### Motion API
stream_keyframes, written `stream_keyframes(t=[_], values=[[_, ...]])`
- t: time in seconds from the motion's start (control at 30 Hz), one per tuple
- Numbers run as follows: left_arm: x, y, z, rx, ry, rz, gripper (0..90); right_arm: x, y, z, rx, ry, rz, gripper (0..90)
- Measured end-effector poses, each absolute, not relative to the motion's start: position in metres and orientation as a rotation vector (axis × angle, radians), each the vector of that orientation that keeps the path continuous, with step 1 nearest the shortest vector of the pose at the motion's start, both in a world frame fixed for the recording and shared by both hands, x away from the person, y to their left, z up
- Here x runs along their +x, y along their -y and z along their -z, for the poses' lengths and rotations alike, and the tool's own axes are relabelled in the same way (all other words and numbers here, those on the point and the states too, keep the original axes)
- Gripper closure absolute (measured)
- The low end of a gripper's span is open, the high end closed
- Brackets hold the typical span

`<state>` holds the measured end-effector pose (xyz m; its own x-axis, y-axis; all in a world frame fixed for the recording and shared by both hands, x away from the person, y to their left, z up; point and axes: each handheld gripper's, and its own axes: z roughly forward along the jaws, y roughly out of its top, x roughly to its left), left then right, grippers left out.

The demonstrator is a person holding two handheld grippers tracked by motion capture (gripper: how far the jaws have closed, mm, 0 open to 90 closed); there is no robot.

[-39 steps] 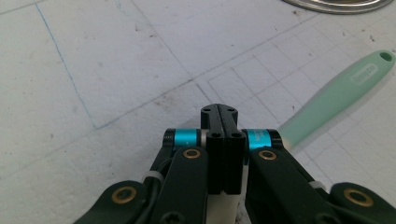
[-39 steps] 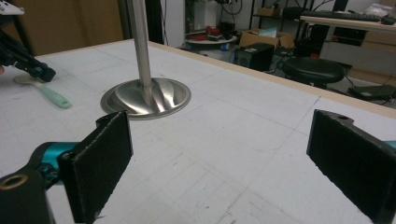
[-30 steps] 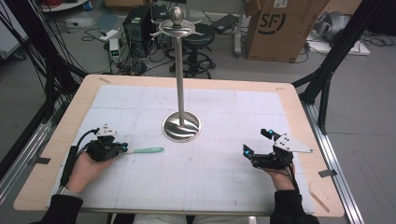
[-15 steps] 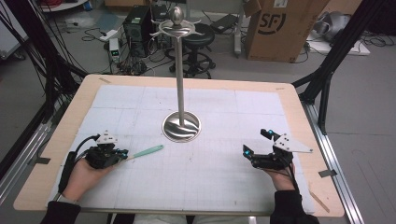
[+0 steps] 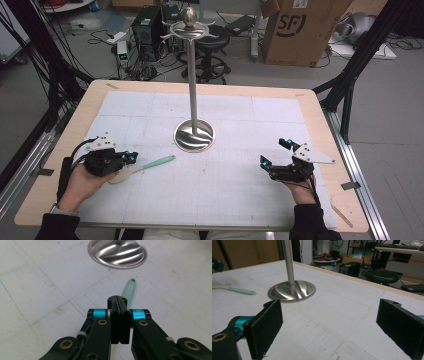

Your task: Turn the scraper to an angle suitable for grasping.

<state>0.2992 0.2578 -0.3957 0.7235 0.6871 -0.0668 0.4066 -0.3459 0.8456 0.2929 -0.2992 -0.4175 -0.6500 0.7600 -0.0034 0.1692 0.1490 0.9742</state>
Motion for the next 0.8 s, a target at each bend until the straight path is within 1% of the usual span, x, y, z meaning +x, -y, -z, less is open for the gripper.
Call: stream_keyframes(t=[0.03, 0.1, 0.13, 0.17, 0.2, 0.27, 0.33, 0.43, 0.53, 0.6, 0.67, 0.77, 0.8], values=[[0.299, -0.259, 0.393, 1.958, -0.82, -0.387, 84.5, 0.293, 0.299, 0.417, 0.885, -1.927, -1.529, 5.9], [0.299, -0.263, 0.387, 1.925, -0.799, -0.398, 67.4, 0.292, 0.3, 0.417, 0.891, -1.919, -1.533, 5.9], [0.299, -0.263, 0.384, 1.914, -0.789, -0.422, 67.4, 0.292, 0.3, 0.417, 0.891, -1.919, -1.533, 5.9], [0.298, -0.264, 0.382, 1.912, -0.784, -0.422, 61.5, 0.292, 0.301, 0.416, 0.89, -1.911, -1.533, 5.9], [0.297, -0.264, 0.381, 1.911, -0.771, -0.409, 60.3, 0.291, 0.301, 0.416, 0.89, -1.903, -1.529, 5.9], [0.296, -0.265, 0.38, 1.917, -0.723, -0.408, 52.4, 0.29, 0.302, 0.415, 0.883, -1.894, -1.533, 5.9], [0.296, -0.263, 0.382, 1.944, -0.681, -0.395, 46.6, 0.29, 0.302, 0.414, 0.88, -1.894, -1.534, 5.9], [0.302, -0.258, 0.383, 2.044, -0.633, -0.434, 28.1, 0.292, 0.3, 0.416, 0.88, -1.906, -1.535, 5.9], [0.309, -0.252, 0.381, 2.123, -0.638, -0.422, 25.7, 0.293, 0.299, 0.416, 0.876, -1.917, -1.532, 5.9], [0.313, -0.248, 0.38, 2.157, -0.618, -0.394, 17.8, 0.294, 0.301, 0.416, 0.88, -1.904, -1.537, 5.9], [0.314, -0.242, 0.377, 2.18, -0.6, -0.361, 18.6, 0.294, 0.305, 0.414, 0.896, -1.872, -1.549, 5.9], [0.317, -0.237, 0.374, 2.22, -0.563, -0.363, 18.5, 0.293, 0.307, 0.413, 0.902, -1.857, -1.558, 5.9], [0.319, -0.236, 0.373, 2.224, -0.558, -0.346, 18.5, 0.293, 0.307, 0.413, 0.902, -1.857, -1.558, 5.9]])
